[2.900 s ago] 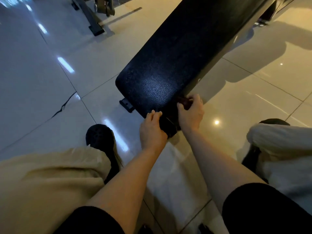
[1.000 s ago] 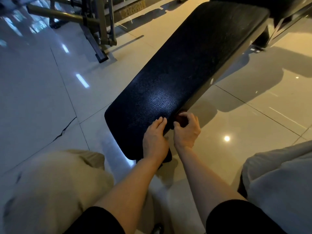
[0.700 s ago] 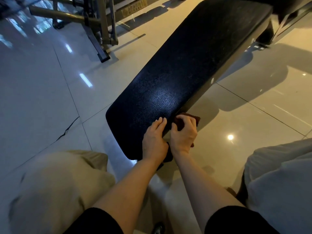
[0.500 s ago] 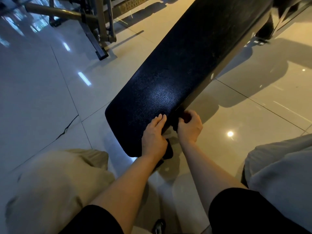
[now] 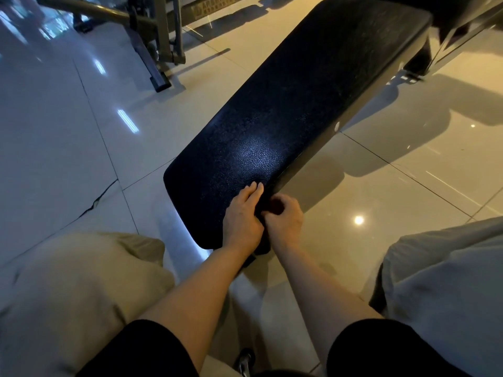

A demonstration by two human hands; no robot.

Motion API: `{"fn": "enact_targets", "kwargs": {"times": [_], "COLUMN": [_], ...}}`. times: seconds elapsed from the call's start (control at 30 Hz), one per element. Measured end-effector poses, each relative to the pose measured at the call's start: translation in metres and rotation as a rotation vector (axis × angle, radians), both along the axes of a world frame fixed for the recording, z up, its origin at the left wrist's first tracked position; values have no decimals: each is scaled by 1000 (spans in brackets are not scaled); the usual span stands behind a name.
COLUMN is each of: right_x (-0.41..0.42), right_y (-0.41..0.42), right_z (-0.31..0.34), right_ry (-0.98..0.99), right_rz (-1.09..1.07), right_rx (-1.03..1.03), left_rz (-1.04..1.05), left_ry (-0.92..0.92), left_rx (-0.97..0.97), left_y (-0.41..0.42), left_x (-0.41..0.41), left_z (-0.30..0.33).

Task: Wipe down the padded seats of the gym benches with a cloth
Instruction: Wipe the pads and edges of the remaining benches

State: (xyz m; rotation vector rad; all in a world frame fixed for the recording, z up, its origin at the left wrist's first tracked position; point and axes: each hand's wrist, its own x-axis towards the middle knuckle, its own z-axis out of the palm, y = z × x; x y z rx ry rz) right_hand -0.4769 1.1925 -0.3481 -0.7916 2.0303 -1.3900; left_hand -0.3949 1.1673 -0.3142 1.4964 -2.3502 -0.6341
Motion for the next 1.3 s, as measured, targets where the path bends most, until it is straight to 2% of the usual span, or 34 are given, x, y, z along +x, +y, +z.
{"fn": "enact_targets", "kwargs": {"times": [0.07, 0.17, 0.23, 0.33, 0.5, 0.57, 0.67, 0.73, 0.83, 0.97, 1.03, 1.2, 1.3], "right_x": [8, -9, -28, -31, -16, -27, -53, -63, -44, 8, 20, -34, -47], "right_y": [6, -6, -16, -16, -5, -10, -20, -27, -22, 4, 9, -18, -28], "right_z": [-6, 16, 36, 45, 13, 16, 32, 39, 35, -12, -20, 15, 38], "right_ry": [-61, -107, -89, -60, -108, -93, -90, -94, -38, -166, -181, -236, -290], "right_rz": [9, -272, -380, -293, -51, -136, -374, -407, -289, 76, 152, -328, -369], "right_rx": [36, -122, -222, -253, -57, -91, -229, -286, -249, -20, 50, -158, -181], "left_rz": [3, -8, -8, -9, -19, -12, -10, -9, -21, -29, -13, 65, 42], "left_ry": [4, 12, 19, 27, 14, 19, 10, 2, 12, 32, 68, 190, 167], "left_rx": [5, 11, 14, 31, 53, 58, 44, 36, 41, 43, 45, 36, 37], "left_y": [-1, -1, 0, 0, -2, -1, 0, 0, 0, -3, -4, 0, 4], "left_x": [0, 2, 3, 5, 3, 2, 2, 3, 5, 5, 5, 9, 7], "left_z": [1, 2, 1, 1, 4, 4, 4, 2, 2, 4, 5, 11, 14]}}
